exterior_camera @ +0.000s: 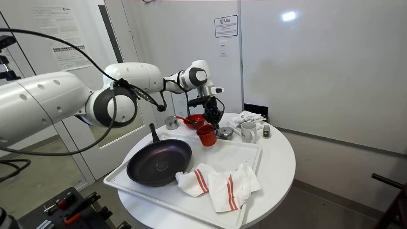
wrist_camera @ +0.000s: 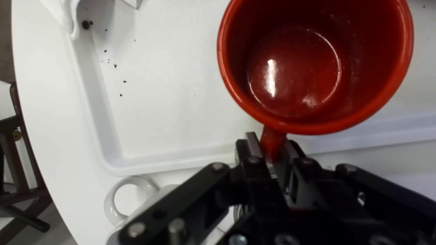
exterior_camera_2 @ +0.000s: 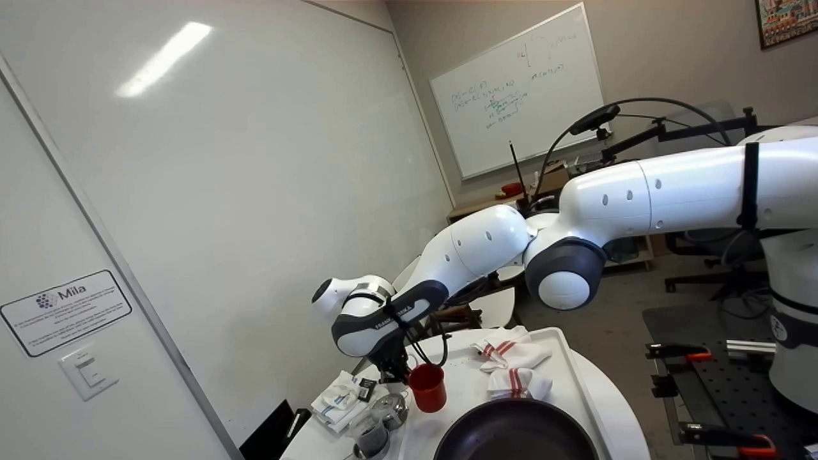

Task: Move the red cup to the left

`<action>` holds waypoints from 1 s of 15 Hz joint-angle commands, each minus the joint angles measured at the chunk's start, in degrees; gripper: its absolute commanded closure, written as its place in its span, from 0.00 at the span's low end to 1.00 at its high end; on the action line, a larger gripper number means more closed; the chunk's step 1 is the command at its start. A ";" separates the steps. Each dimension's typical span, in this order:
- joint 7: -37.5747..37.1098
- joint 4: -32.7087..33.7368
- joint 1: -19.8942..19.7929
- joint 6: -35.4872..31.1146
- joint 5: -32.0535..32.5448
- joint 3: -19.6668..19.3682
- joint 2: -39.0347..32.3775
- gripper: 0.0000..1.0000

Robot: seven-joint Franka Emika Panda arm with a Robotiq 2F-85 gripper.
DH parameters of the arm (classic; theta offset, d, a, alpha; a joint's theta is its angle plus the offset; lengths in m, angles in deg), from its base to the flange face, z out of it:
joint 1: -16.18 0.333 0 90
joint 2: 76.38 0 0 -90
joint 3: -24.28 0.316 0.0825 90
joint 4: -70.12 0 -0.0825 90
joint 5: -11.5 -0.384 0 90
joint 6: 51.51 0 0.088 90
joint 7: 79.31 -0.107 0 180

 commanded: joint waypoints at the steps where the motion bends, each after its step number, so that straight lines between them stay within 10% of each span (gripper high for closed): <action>1: -0.05 0.11 -0.07 0.17 0.37 0.39 0.02 0.96; 15: 3.91 -0.90 0.56 6.04 0.19 1.50 4.76 0.96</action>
